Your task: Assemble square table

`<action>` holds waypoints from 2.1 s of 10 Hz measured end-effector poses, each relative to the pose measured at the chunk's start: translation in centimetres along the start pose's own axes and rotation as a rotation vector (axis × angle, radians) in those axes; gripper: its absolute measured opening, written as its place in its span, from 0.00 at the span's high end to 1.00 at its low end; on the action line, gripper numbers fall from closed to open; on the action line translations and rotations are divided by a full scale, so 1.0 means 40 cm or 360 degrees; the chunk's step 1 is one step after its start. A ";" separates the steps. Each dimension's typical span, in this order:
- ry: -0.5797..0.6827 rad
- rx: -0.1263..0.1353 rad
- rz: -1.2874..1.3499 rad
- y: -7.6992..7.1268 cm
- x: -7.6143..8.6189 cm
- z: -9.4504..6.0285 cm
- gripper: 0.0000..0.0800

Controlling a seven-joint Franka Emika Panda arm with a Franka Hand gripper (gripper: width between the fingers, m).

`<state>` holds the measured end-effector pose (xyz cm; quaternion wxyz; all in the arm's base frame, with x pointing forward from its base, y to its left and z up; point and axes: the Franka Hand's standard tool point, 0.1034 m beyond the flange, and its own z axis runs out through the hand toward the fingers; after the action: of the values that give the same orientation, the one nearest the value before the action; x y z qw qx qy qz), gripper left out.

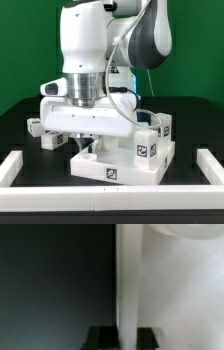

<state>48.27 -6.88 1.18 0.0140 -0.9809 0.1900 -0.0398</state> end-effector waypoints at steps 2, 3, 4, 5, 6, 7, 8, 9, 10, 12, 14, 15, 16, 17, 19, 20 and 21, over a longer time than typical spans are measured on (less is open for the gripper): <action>-0.0006 -0.0020 -0.0266 0.006 0.004 0.000 0.92; -0.0011 -0.0030 -0.0364 0.005 0.008 -0.001 0.92; -0.0086 -0.0009 -0.0527 -0.023 0.023 -0.003 0.92; -0.0036 -0.0020 -0.0747 -0.049 0.077 -0.012 0.92; 0.0041 -0.0042 -0.0876 -0.063 0.098 -0.016 0.92; 0.0033 -0.0052 -0.0996 -0.057 0.092 -0.012 0.92; 0.0029 -0.0062 -0.1082 -0.052 0.094 -0.013 0.92; 0.0025 -0.0070 -0.1139 -0.050 0.096 -0.013 0.92; 0.0017 -0.0085 -0.1298 -0.048 0.099 -0.014 0.92; 0.0023 -0.0133 -0.1760 -0.086 0.135 -0.028 0.92; 0.0011 -0.0158 -0.2074 -0.087 0.148 -0.029 0.92; -0.0002 -0.0172 -0.2186 -0.081 0.149 -0.028 0.92; -0.0009 -0.0179 -0.2239 -0.079 0.150 -0.028 0.92; -0.0019 -0.0197 -0.2351 -0.089 0.153 -0.028 0.92; 0.0032 -0.0220 -0.2686 -0.249 0.173 -0.025 0.92; 0.0075 -0.0222 -0.2732 -0.308 0.204 -0.024 0.92; 0.0107 -0.0227 -0.2738 -0.324 0.211 -0.025 0.92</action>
Offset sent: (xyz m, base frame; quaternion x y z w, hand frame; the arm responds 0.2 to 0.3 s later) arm 0.0538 0.0243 0.0075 0.0455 -0.0879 -0.2098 0.9727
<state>60.81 1.96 3.34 -0.0882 -0.7807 -0.6164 -0.0536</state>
